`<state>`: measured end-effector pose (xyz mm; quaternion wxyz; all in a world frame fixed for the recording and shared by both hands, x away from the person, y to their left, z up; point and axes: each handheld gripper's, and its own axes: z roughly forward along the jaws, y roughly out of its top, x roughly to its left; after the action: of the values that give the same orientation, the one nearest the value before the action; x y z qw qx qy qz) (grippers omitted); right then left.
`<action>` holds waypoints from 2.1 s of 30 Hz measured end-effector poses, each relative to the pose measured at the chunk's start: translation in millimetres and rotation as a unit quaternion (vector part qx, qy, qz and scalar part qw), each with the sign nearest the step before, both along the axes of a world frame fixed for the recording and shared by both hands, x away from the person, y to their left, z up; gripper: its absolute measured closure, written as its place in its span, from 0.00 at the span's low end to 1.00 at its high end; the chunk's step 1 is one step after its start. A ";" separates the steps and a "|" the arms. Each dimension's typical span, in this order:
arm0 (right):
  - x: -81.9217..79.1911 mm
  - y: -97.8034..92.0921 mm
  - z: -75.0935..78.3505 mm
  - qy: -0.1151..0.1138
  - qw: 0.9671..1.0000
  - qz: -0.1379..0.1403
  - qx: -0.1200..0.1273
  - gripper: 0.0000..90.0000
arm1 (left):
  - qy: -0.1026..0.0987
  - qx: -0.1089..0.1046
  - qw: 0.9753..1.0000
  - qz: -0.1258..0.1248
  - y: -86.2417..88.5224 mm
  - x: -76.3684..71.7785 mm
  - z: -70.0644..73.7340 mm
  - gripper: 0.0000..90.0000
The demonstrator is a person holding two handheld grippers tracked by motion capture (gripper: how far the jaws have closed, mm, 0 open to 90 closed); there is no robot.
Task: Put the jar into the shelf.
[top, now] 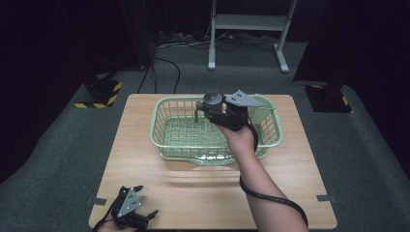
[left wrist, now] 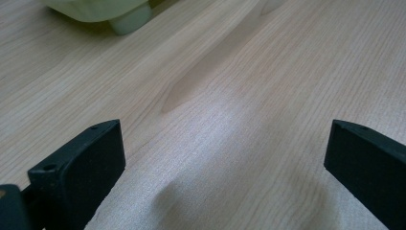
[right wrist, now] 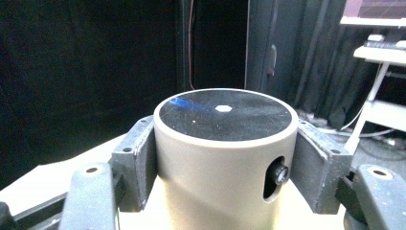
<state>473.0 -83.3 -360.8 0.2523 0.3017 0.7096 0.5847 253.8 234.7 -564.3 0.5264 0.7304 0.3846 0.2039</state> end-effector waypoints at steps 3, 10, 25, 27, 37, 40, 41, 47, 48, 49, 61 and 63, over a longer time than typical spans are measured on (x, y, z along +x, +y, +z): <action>5.3 0.5 -4.2 0.016 1.000 -0.002 -0.006 0.37 | -0.001 -0.001 1.000 0.000 0.2 -0.2 0.1 0.01; 13.3 3.9 -14.2 0.043 0.999 -0.005 -0.024 0.37 | -0.002 -0.004 1.000 -0.001 0.0 -0.4 0.1 0.01; 24.6 10.2 -21.0 0.088 0.995 -0.001 -0.052 0.37 | -0.003 -0.001 1.000 -0.002 0.4 -0.2 0.2 0.01; 25.9 11.2 -21.5 0.088 0.994 -0.003 -0.057 0.37 | -0.003 -0.002 1.000 -0.001 0.1 -0.4 0.1 0.01; 30.4 11.0 -27.1 0.097 0.993 -0.002 -0.062 0.37 | -0.001 -0.002 1.000 -0.004 1.0 -0.2 0.5 0.01; 28.8 10.4 -26.6 0.098 0.993 0.000 -0.068 0.36 | -0.001 -0.003 1.000 -0.004 1.1 -0.3 0.5 0.01; 27.8 9.3 -26.8 0.099 0.993 0.000 -0.068 0.36 | -0.002 -0.006 1.000 -0.004 0.6 -0.4 0.4 0.01; 23.8 5.4 -26.8 0.099 0.992 0.009 -0.077 0.36 | -0.001 -0.003 1.000 -0.002 -0.1 -0.4 0.0 0.01; 23.5 5.2 -26.9 0.098 0.992 0.010 -0.078 0.36 | -0.001 -0.002 1.000 -0.003 -0.2 -0.5 0.0 0.01; 22.7 5.0 -27.1 0.097 0.992 0.012 -0.080 0.36 | -0.001 -0.002 1.000 -0.002 -0.2 -0.4 0.0 0.01; 22.0 7.7 -27.0 0.097 0.992 0.019 -0.084 0.30 | -0.001 -0.002 1.000 -0.003 0.3 -0.4 0.2 0.01; 22.5 9.1 -26.7 0.099 0.992 0.019 -0.083 0.21 | -0.003 -0.004 1.000 -0.004 0.2 -0.8 0.1 0.01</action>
<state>495.6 -74.2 -387.5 0.1943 0.3227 0.7824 0.4960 252.9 234.8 -564.2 0.5310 0.7292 0.3812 0.2022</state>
